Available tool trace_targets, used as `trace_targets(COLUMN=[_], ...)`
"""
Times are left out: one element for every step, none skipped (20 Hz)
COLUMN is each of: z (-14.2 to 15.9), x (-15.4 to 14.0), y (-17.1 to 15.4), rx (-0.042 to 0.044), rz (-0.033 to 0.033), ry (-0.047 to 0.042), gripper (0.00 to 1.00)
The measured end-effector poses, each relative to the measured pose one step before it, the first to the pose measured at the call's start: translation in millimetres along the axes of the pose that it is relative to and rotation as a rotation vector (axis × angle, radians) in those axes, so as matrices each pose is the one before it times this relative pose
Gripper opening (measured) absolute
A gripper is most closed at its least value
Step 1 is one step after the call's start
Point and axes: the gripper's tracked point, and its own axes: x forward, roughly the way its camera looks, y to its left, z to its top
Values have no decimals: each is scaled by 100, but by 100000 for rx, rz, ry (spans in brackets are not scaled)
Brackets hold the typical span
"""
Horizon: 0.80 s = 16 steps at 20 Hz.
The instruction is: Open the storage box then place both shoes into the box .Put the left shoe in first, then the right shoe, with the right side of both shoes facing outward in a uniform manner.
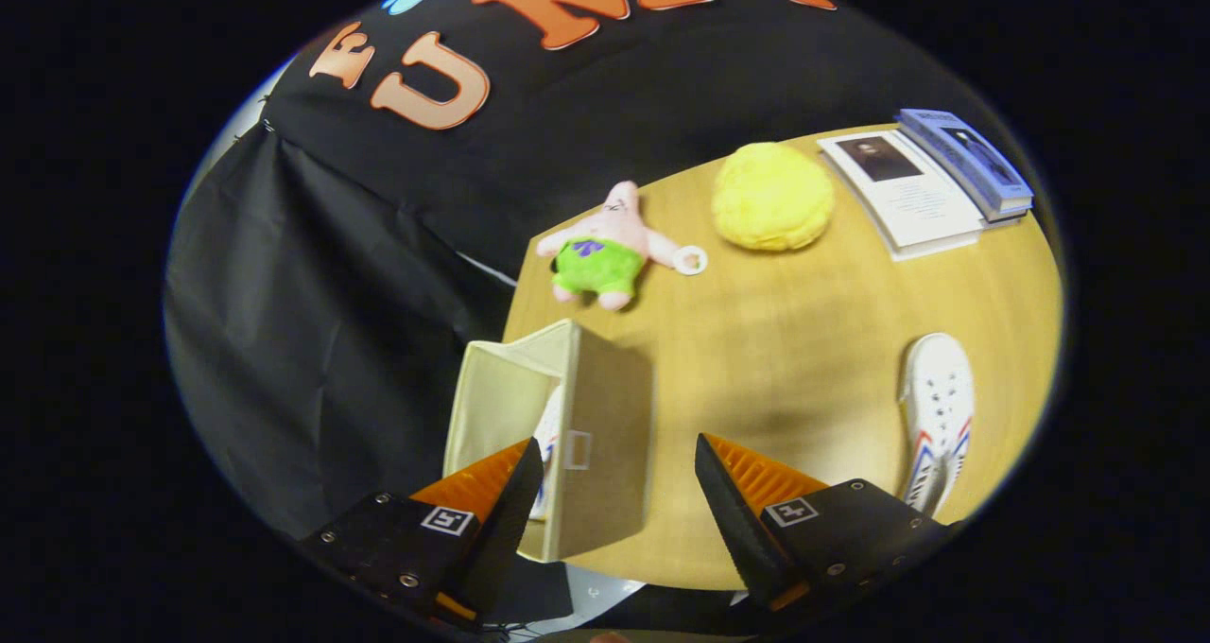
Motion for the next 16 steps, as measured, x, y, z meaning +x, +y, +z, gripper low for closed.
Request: trace_targets(z=[213,91,-387,-940,-992,-519,-218,-549,-258,-516,-681,-645,-633,-346,-419,-386], x=[-540,-359,-262,-19,-9,134,69,421,227,335,413,605,700,718,717,684], y=[-2761,-2764,-2999,-3139,-2575,-2379,-2245,-2311,-2283,-2251,-1772,-1251,-333,-356,-64,-176], rx=[-63,591,1509,2500,1655,818,-110,-727,-1822,-1895,-2340,-677,-667,-25,-702,-1412], rz=[-4548,-3976,-5126,-5149,-4002,-3379,-3134,-2883,-2437,-3033,-2535,-1985,-69,694,790,496], ry=[-2455,-1708,-57,2679,2508,259,-576,-666,-527,93,1369,1802,1754,448,729,-129], gripper=[96,96,96,96,96,96,95,92,91,89,89,88,88,88,88,88])
